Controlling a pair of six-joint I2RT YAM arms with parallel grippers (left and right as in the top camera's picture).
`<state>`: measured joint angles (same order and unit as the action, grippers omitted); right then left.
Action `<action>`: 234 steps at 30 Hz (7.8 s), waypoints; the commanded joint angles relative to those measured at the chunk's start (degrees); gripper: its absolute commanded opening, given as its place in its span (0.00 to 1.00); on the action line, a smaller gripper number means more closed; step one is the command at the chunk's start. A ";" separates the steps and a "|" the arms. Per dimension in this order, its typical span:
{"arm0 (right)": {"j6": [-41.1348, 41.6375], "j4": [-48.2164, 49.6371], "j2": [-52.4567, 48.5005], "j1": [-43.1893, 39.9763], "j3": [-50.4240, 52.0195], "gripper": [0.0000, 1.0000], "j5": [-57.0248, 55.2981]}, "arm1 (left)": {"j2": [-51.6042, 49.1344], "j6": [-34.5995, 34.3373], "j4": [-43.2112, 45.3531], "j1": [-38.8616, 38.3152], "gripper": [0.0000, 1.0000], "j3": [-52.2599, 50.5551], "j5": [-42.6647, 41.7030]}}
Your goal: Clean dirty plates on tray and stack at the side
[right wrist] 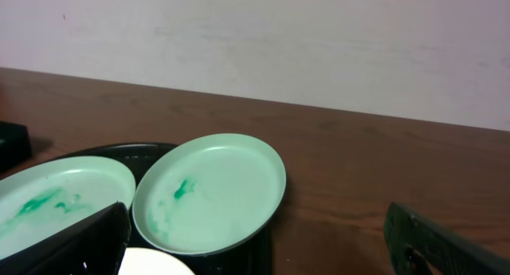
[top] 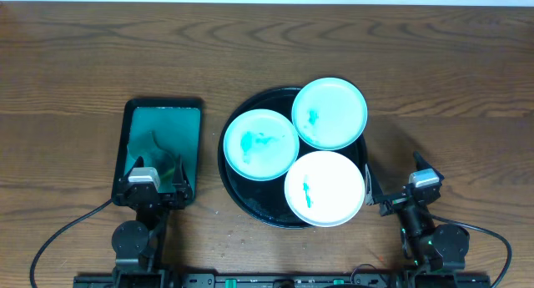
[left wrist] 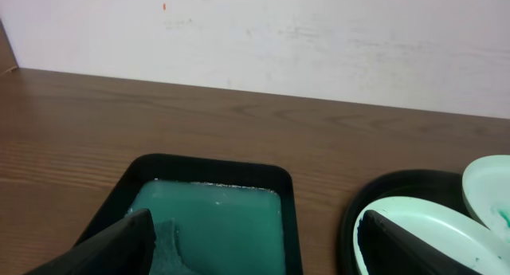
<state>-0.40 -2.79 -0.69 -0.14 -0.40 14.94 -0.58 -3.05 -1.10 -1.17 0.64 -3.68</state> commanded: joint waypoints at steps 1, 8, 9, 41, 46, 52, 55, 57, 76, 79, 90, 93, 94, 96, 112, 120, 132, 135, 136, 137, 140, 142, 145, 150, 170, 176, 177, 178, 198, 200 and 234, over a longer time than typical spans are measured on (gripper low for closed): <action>0.79 -0.26 0.04 -0.20 0.11 0.99 -0.35 | 0.28 -0.48 -2.71 0.28 0.82 -0.42 -0.39; 0.79 -0.26 0.04 -0.20 0.11 0.99 -0.35 | 0.28 -0.48 -2.69 0.28 0.82 -0.42 -0.39; 0.79 -0.26 0.04 -0.20 0.11 0.99 -0.35 | 0.28 -0.50 -2.69 0.28 0.82 -0.42 -0.37; 0.79 -0.26 0.04 -0.20 0.11 0.99 -0.35 | -43.56 -5.35 -37.73 0.22 0.82 44.11 -10.73; 0.79 -0.26 0.04 -0.20 0.11 0.99 -0.35 | -57.61 -5.20 -56.57 0.22 0.82 59.08 -10.73; 0.79 -0.26 0.04 -0.20 0.11 0.99 -0.35 | -68.26 -5.22 -69.44 0.22 0.82 64.52 -12.39; 0.79 -0.26 0.04 -0.20 0.11 0.99 -0.35 | -71.52 -5.22 -72.37 0.22 0.82 64.52 -15.23; 0.79 -0.26 0.04 -0.20 0.11 0.99 -0.35 | -72.98 -5.22 -72.89 0.24 0.82 64.52 -15.19; 12.57 2.49 -1.99 -0.17 -5.55 0.99 16.15 | -74.75 -5.22 -68.63 0.22 0.82 64.48 -15.19; 13.07 -3.80 -6.54 -0.17 -12.17 0.99 18.99 | -74.75 -5.25 -68.24 0.24 0.82 64.48 -15.19; 7.50 -24.28 -41.62 1.16 -43.32 0.99 32.26 | -74.75 -5.22 -67.34 0.24 0.82 64.48 -15.17; 2.80 -34.84 -53.72 4.46 -53.27 0.99 32.02 | -74.75 -5.22 -67.28 0.24 0.82 64.48 -15.17; 1.01 -38.10 -57.75 5.97 -56.35 0.99 31.12 | -74.75 -5.22 -67.17 0.24 0.82 64.48 -15.17; -0.55 -43.74 -64.54 8.83 -61.59 0.99 26.97 | -74.75 -5.22 -67.12 0.24 0.82 64.48 -15.17; 6.58 -57.33 -98.97 22.73 -81.96 0.99 9.05 | -74.75 -5.22 -66.93 0.24 0.82 64.48 -15.17; 21.22 -51.89 -104.15 24.52 -81.85 0.92 2.80 | -74.75 -5.22 -66.34 0.24 0.82 64.48 -15.17; 45.64 -50.69 -104.45 33.88 -80.08 0.75 -13.09 | -74.77 -5.25 -63.21 0.24 0.82 64.46 -14.69; 50.05 -49.92 -104.45 34.32 -79.23 0.69 -13.38 | -74.77 -5.27 -62.86 0.24 0.82 64.37 -13.38; 50.64 -49.29 -104.45 34.32 -78.66 0.67 -13.40 | -74.77 -5.27 -62.86 0.24 0.82 64.35 -13.20; 50.93 -48.76 -104.45 34.32 -78.12 0.67 -13.38 | -74.77 -5.25 -62.86 0.24 0.82 64.35 -13.20; 50.95 -46.14 -104.45 34.21 -75.69 0.67 -13.38 | -74.77 -5.25 -62.86 0.24 0.82 64.30 -13.20; 49.44 -42.88 -104.45 34.23 -73.68 0.67 -13.35 | -74.77 -5.25 -62.86 0.24 0.82 64.30 -13.22; 48.33 -38.80 -104.45 34.32 -71.14 0.67 -12.28 | -74.77 -5.25 -62.95 0.24 0.82 64.30 -13.22; 48.00 -32.52 -104.45 34.32 -67.06 0.67 -11.65 | -74.77 -5.22 -63.04 0.24 0.82 64.30 -13.22; 48.61 -19.71 -104.45 34.32 -58.12 0.01 -11.67 | -74.99 -5.18 -61.90 0.24 0.59 64.17 -13.16; 48.50 -20.31 -104.45 34.32 -58.07 0.01 -11.65 | -76.63 -6.88 -57.48 0.24 0.51 62.16 -2.16; 48.28 -20.39 -104.45 34.34 -58.07 0.01 -11.65 | -77.46 -7.17 -57.02 0.24 0.54 62.05 -1.36; 48.09 -20.39 -104.45 34.38 -58.07 0.01 -11.65 | -78.55 -7.19 -56.61 0.24 0.56 62.03 -1.33; 45.94 -20.98 -104.45 34.32 -58.07 0.01 -11.67 | -97.24 -16.55 -47.32 9.25 0.47 62.03 4.20; 45.59 -21.00 -104.45 34.32 -58.07 0.01 -11.67 | -99.25 -16.55 -46.42 9.25 0.47 62.03 4.31; 45.53 -21.46 -104.45 34.38 -58.07 0.01 -11.67 | -95.91 -16.72 -43.23 9.29 0.58 62.03 8.85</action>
<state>46.24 -23.09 -104.92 33.93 -58.92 3.66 -94.96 -19.53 -44.64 7.86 63.20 3.29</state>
